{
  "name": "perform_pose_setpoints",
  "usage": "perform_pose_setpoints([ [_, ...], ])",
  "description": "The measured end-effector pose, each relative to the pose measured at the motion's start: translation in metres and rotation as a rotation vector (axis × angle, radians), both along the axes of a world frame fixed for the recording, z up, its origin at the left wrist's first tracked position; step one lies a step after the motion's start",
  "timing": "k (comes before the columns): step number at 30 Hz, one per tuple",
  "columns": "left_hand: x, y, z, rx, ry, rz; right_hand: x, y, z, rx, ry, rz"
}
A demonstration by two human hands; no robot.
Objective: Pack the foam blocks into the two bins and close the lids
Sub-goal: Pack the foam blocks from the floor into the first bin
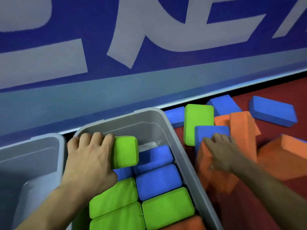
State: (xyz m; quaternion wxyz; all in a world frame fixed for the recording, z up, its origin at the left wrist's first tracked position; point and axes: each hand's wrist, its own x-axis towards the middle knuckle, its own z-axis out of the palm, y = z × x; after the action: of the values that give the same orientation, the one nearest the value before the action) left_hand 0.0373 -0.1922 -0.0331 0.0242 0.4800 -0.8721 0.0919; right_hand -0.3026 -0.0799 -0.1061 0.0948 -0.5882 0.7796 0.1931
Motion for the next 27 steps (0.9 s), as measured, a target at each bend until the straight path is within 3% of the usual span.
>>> perform_pose_setpoints([
  [5,0.006,-0.019,0.001,-0.038,0.072,0.072,0.052,-0.03,0.119,-0.575,0.236,0.223],
  [9,0.018,-0.03,-0.004,-0.011,0.149,0.135,0.109,-0.064,0.184,-0.878,0.077,0.314],
  [12,0.027,-0.037,-0.012,0.127,0.126,0.198,0.145,-0.092,0.16,-0.789,-0.005,0.35],
  [16,0.035,-0.04,-0.034,0.233,0.105,0.139,0.161,-0.106,0.07,-0.507,0.017,0.456],
  [27,0.03,-0.074,-0.134,0.477,-0.006,0.248,0.168,-0.136,-0.076,-0.333,-0.23,0.337],
])
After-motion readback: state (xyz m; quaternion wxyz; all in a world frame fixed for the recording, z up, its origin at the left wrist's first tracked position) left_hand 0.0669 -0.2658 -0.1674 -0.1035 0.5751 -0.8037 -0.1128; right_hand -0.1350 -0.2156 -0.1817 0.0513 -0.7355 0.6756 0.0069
